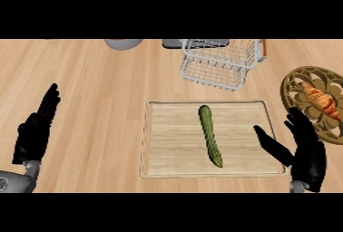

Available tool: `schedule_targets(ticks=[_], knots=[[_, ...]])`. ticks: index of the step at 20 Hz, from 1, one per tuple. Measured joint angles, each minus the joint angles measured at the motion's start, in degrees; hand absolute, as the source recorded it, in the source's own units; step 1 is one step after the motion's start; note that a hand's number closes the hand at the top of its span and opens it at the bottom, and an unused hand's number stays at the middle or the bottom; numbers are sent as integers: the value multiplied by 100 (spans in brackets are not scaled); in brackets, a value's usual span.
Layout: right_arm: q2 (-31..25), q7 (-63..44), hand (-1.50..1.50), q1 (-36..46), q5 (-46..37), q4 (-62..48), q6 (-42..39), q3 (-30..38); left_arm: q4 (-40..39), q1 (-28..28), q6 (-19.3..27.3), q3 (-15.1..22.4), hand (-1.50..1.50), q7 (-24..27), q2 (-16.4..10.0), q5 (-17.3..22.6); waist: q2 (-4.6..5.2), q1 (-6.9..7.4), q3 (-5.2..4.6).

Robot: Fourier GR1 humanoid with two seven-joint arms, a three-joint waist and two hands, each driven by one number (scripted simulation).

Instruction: Pick the squash from the tray and place it in the tiered basket

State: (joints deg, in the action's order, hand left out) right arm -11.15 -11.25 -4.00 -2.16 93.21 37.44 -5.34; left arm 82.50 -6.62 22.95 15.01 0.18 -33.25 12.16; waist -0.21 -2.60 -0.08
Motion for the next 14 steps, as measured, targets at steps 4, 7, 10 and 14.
schedule_targets(ticks=[4,7,10,14], knots=[[-664,-1256,-150,-362,-602,832,-199,-381,-5,-76,-102,-8,0,-12,-15,-53,-3,101,-16],[-1301,-2146,-150,-377,-847,1241,-816,-663,-3,-139,-82,44,0,-66,38,-115,2,160,-26],[-1806,-3206,-150,-38,-919,1628,-1482,-858,-73,-226,-86,98,0,-77,105,-182,17,234,-30],[-2151,-4562,-150,706,-941,1906,-2199,-1028,-50,-323,-146,65,0,-148,87,-232,22,315,-19]])
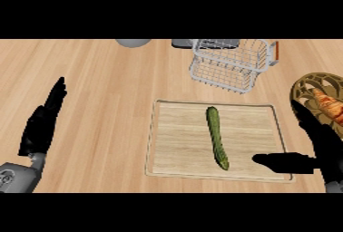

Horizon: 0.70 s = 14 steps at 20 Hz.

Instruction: Pick the squash from the tray and place it in the tiered basket

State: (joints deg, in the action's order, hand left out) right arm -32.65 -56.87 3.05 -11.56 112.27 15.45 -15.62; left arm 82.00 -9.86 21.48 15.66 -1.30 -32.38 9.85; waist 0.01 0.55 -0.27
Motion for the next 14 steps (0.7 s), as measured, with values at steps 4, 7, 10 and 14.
schedule_targets(ticks=[4,7,10,14], knots=[[81,-682,-150,863,-12,-203,-385,-93,-91,-16,-56,-9,0,38,103,-71,6,33,7],[223,-978,-150,1247,36,-391,-541,-197,-84,-84,-67,-19,0,-59,153,-107,4,30,10],[420,-1090,-150,1482,92,-742,-634,-290,-152,-94,-148,-76,0,4,174,-107,8,29,13],[664,-1165,-150,1691,108,-1256,-743,-452,-46,-63,-136,-74,0,-83,208,-174,6,41,18]])
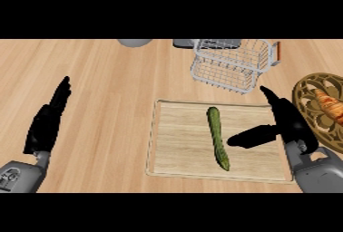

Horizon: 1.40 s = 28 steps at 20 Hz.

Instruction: Pick the squash from the tray and place it in the tiered basket

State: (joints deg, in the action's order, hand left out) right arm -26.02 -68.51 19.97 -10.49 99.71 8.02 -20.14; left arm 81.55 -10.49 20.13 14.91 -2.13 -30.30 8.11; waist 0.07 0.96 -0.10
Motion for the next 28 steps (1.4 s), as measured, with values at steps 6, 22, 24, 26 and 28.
schedule_targets(ticks=[6,22,24,26,28], knots=[[210,-111,-150,216,-24,-379,-196,-167,21,28,25,-58,0,-6,90,-105,-10,-41,2],[608,-230,-150,89,-932,-394,-562,-669,-78,87,-166,-310,0,44,218,-242,-19,-110,2],[751,-250,-150,189,-1072,-519,-589,-695,-57,90,-242,-340,0,35,198,-236,-18,-91,1],[870,-235,-150,257,-1154,-674,-614,-665,-95,130,-240,-361,0,118,241,-271,-15,-82,2],[956,-210,-150,211,-1234,-759,-638,-668,-76,80,-300,-435,0,51,205,-243,-16,-87,3]])
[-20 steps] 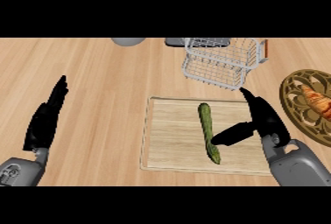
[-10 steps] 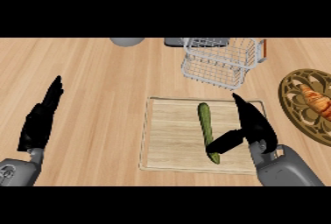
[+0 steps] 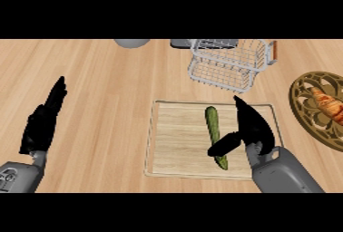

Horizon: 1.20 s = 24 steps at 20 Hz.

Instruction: Pick the squash from the tray and place it in the tiered basket

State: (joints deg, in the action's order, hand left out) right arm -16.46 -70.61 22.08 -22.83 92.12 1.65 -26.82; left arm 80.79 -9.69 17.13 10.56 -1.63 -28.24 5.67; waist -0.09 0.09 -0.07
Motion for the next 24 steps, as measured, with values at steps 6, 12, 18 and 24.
schedule_targets(ticks=[6,12,18,24], knots=[[308,0,-150,-86,-176,-186,-71,101,205,128,-114,-65,0,-93,-36,-2,-7,14,1],[586,132,-150,-122,-347,-523,-129,279,112,34,-126,-108,0,-141,91,-113,3,-3,3],[857,273,-150,-189,-493,-817,-198,451,127,80,-125,-132,0,-114,213,-277,5,4,5],[1253,520,-150,-121,-679,-1404,-194,658,108,85,-282,-318,0,-85,235,-333,10,10,6]])
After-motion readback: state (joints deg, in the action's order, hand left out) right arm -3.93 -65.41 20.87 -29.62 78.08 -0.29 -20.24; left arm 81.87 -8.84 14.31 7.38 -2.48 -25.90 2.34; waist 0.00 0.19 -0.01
